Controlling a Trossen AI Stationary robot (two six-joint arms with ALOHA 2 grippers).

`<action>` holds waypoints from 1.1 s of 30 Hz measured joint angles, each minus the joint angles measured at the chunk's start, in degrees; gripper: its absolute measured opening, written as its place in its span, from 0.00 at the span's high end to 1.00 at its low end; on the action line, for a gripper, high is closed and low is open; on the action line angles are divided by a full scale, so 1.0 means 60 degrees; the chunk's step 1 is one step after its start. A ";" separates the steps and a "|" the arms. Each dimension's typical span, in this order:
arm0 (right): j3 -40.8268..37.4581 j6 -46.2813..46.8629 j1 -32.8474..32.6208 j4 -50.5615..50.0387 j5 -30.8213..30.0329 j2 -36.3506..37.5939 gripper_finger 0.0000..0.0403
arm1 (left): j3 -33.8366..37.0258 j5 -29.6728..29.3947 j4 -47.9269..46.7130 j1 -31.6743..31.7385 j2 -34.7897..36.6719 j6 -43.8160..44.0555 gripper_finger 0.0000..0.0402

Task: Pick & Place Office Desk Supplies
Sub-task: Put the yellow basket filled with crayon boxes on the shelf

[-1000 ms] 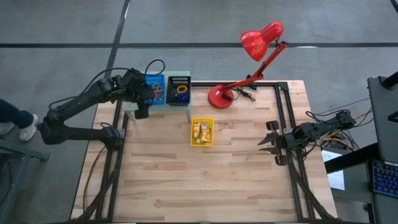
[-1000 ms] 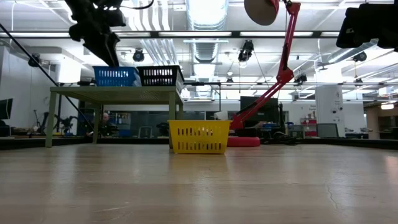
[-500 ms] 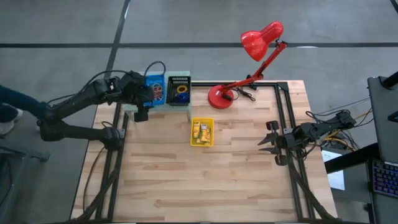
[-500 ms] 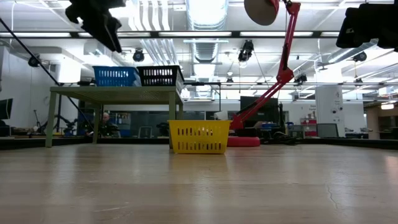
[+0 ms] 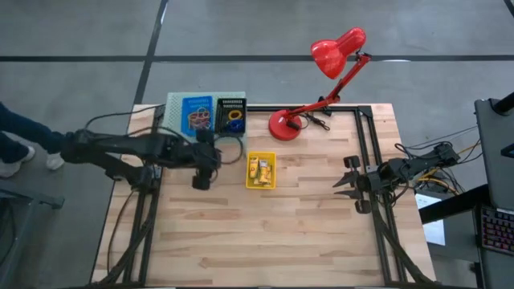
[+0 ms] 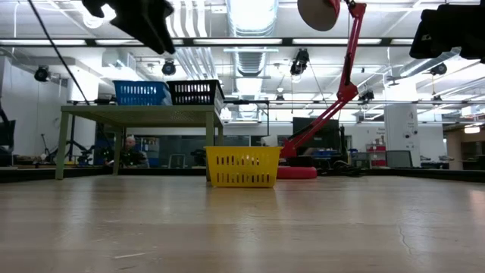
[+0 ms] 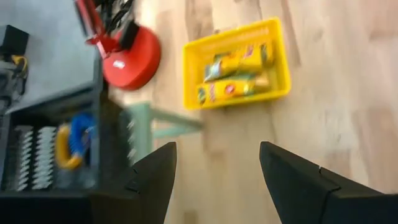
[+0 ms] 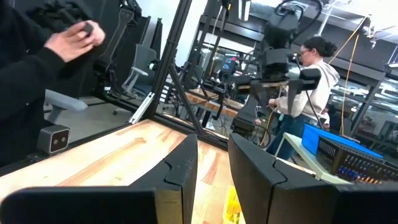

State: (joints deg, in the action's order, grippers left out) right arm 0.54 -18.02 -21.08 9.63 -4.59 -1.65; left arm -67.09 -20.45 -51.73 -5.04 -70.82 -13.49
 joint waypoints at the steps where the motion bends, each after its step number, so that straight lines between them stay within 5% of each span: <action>1: 0.0000 0.0000 -0.0002 -0.0001 0.0002 0.0000 0.79 | 0.0000 -0.0016 0.0215 -0.0133 -0.0218 0.0152 0.41; 19: 0.0000 0.0000 -0.0003 -0.0007 0.0002 0.0000 0.79 | -0.0018 0.0913 0.3430 -0.0527 -0.4535 0.1512 0.42; 33: 0.0000 0.0000 0.0000 -0.0005 0.0000 0.0000 0.79 | -0.0015 0.1819 0.4106 -0.0527 -0.4940 0.1544 0.42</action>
State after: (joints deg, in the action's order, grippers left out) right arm 0.54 -18.02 -21.08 9.61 -4.59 -1.65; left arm -67.18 -9.54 -27.09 -8.21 -100.47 -4.23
